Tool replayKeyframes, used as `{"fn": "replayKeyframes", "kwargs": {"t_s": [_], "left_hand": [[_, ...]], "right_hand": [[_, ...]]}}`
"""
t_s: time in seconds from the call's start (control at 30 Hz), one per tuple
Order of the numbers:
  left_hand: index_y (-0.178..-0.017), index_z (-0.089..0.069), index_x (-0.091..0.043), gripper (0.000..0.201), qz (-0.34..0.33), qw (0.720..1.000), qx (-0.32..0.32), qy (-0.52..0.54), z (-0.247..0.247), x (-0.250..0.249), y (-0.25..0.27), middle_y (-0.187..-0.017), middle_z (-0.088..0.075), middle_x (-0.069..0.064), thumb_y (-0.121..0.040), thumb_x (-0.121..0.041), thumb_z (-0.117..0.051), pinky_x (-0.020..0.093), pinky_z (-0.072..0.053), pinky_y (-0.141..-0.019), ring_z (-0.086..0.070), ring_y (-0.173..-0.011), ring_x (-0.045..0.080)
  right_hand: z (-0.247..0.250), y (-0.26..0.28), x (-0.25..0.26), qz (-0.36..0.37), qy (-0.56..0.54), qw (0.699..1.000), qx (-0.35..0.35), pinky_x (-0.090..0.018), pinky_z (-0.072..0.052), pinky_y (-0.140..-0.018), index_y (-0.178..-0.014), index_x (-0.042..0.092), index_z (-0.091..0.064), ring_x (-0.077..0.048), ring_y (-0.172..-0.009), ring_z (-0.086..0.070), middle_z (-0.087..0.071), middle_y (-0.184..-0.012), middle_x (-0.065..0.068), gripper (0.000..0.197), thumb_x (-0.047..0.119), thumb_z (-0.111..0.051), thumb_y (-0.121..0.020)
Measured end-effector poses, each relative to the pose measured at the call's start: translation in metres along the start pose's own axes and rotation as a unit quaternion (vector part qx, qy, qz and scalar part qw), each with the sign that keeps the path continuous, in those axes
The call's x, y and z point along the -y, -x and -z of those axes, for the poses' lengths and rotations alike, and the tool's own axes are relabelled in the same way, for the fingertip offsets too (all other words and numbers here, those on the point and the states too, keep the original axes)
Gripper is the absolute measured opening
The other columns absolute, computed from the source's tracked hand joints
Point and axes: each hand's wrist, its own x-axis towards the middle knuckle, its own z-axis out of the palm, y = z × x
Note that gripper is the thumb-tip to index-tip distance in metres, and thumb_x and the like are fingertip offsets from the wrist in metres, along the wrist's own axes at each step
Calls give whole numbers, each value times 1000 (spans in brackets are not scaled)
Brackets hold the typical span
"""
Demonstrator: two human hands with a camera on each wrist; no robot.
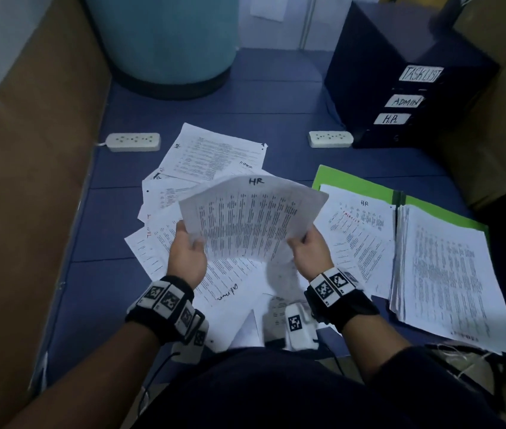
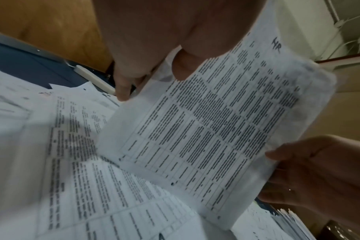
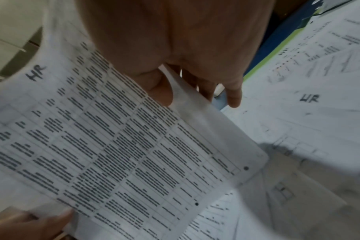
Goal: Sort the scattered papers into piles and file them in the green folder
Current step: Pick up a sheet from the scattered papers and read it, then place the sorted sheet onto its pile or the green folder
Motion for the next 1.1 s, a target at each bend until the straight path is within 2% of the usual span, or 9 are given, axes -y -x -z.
{"fn": "replayKeyframes", "kwargs": {"t_s": [0.13,0.27,0.43,0.57,0.73,0.8,0.9,1.0,1.1], "left_hand": [[-108,-48,-14,18,-23,999,11,-27,-9,-16,-6,-104,-62,7,-95,-3,-44,37,-48,-88,-60,-97,24],[-104,-51,-14,18,-41,995,93,-17,-50,-43,-4,-93,-61,-6,-93,-1,-50,6,-44,-69,-58,-78,3],[-109,-54,-20,27,-12,980,200,-11,-140,-71,7,-111,-66,0,-90,0,-55,29,-52,-84,-64,-97,15],[-116,-55,-12,32,-2,961,273,-41,-226,-86,21,-115,-65,10,-88,3,-56,30,-51,-81,-63,-99,24],[-122,-54,-4,35,-6,942,321,-97,-317,-97,43,-83,-60,12,-88,2,-57,15,-44,-50,-60,-72,26],[-130,-49,-8,43,18,932,342,-117,-342,-94,49,-92,-61,6,-88,-2,-58,18,-49,-62,-59,-77,20],[-149,-22,-13,70,53,890,425,-159,-366,-90,57,-144,-43,12,-90,-11,-58,42,-47,-98,-57,-115,31],[-152,-1,-13,85,49,849,482,-209,-379,-89,61,-145,-41,14,-91,-21,-59,25,-47,-79,-60,-90,17],[-152,-1,-14,86,45,851,476,-218,-380,-88,58,-138,-48,6,-91,-27,-60,24,-43,-86,-55,-108,17]], "right_hand": [[30,-3,-3,18,-20,999,-45,-35,-48,-80,-104,9,-54,-27,-93,-60,-65,-101,-10,15,9,-53,-89],[84,-2,-22,10,-57,994,-96,-33,-48,-77,-97,16,-55,-17,-83,-60,-65,-91,1,14,8,-51,-86],[164,-4,-76,-49,-46,984,-165,-33,-48,-79,-104,17,-56,-21,-88,-61,-66,-95,-1,19,9,-53,-87],[236,-2,-120,-102,1,973,-207,-24,-37,-74,-113,10,-55,-19,-88,-57,-62,-97,-2,23,9,-55,-90],[302,-2,-175,-178,35,950,-254,-21,-35,-74,-112,6,-57,-19,-87,-55,-62,-99,-4,23,7,-56,-90],[317,-5,-196,-203,46,941,-265,-25,-40,-78,-119,5,-56,-26,-96,-59,-65,-109,-8,31,10,-59,-88],[330,-10,-219,-244,58,937,-242,-35,-44,-95,-137,10,-45,-32,-116,-55,-58,-130,-12,56,19,-65,-86],[330,-11,-235,-279,93,942,-162,-34,-42,-95,-139,8,-40,-34,-118,-52,-53,-134,-13,61,27,-65,-87],[327,-12,-244,-284,105,940,-156,-37,-43,-100,-139,7,-39,-34,-121,-50,-51,-137,-14,66,34,-66,-85]]}}
